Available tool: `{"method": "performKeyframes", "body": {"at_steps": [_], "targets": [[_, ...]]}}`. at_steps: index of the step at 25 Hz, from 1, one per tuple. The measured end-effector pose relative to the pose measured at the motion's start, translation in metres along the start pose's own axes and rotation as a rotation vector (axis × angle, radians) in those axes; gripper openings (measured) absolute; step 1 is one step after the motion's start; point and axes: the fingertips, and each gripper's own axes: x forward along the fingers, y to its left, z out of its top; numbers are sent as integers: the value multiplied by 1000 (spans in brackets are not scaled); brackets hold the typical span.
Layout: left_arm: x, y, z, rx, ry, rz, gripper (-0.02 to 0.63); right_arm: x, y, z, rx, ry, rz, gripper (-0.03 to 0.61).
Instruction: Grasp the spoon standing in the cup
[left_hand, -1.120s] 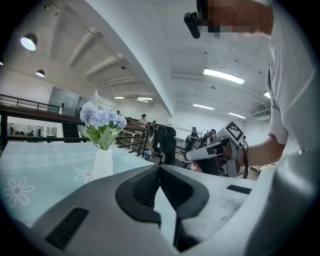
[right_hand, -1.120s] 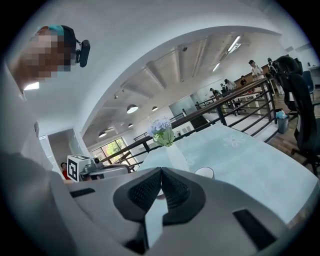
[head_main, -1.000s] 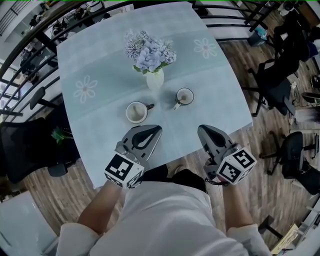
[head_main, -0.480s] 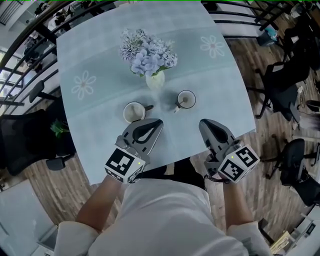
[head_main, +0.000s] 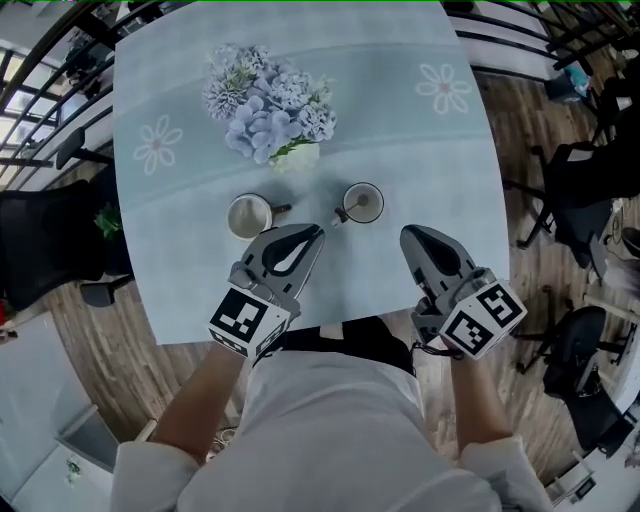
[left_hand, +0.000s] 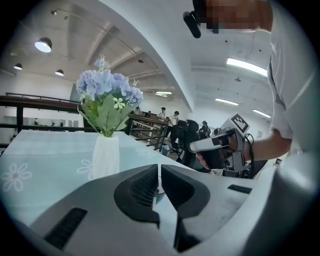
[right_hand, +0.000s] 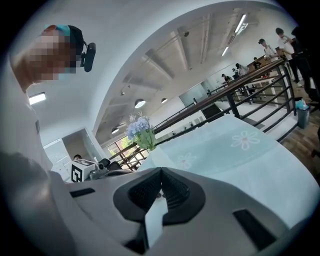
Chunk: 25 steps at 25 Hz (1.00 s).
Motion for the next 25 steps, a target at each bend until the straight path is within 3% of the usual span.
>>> {"method": "performKeyframes", "body": {"at_steps": [11, 14, 25], "targets": [[37, 6, -21, -28, 23, 106, 21, 14, -40, -5, 11, 67, 77, 21], [43, 10, -32, -45, 40, 119, 102, 18, -44, -11, 16, 82, 89, 21], [60, 15, -58, -84, 43, 112, 190, 26, -59, -36, 31, 137, 86, 21]]}}
